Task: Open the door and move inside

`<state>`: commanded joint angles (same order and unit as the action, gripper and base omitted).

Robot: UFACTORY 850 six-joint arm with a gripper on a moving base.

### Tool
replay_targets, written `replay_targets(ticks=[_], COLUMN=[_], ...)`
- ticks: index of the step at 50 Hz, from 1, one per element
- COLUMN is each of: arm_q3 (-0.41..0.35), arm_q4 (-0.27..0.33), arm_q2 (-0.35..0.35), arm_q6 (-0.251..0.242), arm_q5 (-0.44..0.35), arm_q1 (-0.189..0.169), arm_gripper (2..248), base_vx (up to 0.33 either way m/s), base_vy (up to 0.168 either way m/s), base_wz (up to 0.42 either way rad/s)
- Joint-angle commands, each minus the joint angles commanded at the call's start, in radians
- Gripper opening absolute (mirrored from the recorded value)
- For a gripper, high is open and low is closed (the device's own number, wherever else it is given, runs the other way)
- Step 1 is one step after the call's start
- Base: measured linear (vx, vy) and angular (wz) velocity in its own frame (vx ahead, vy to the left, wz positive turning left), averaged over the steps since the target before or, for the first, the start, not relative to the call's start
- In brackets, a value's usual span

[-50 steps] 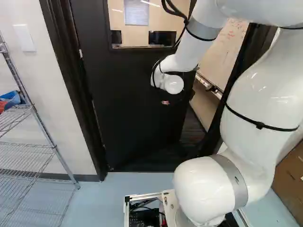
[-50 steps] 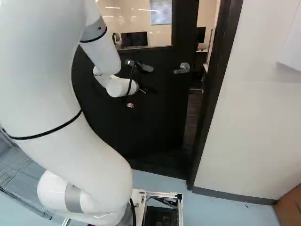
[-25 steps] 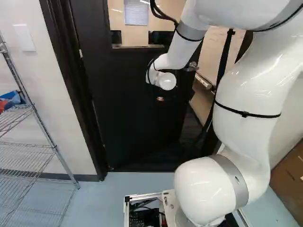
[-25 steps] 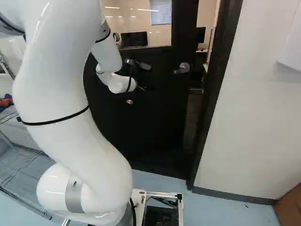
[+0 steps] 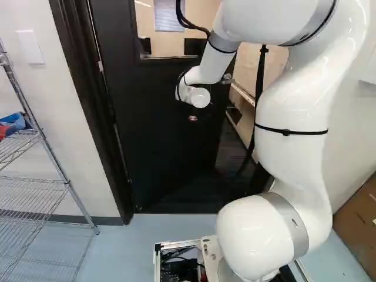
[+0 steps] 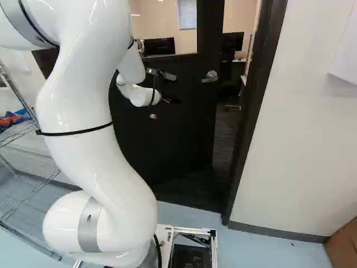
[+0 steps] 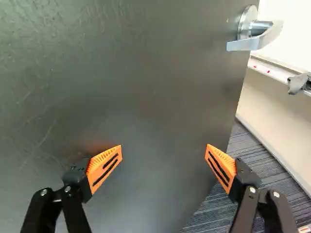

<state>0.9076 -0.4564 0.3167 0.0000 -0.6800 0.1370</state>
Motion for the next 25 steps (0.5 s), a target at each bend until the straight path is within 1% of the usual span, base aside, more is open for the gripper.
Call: replay_targets(ticks=[25], arm_q3=[0.145], arm_q4=[0.0], arm_q2=[0.119], arm_q6=[0.0], arm_q5=[0.0], arm_q1=[0.025], arm_gripper=[247], base_vx=[0.0], base_vy=[0.0], base_wz=[0.0])
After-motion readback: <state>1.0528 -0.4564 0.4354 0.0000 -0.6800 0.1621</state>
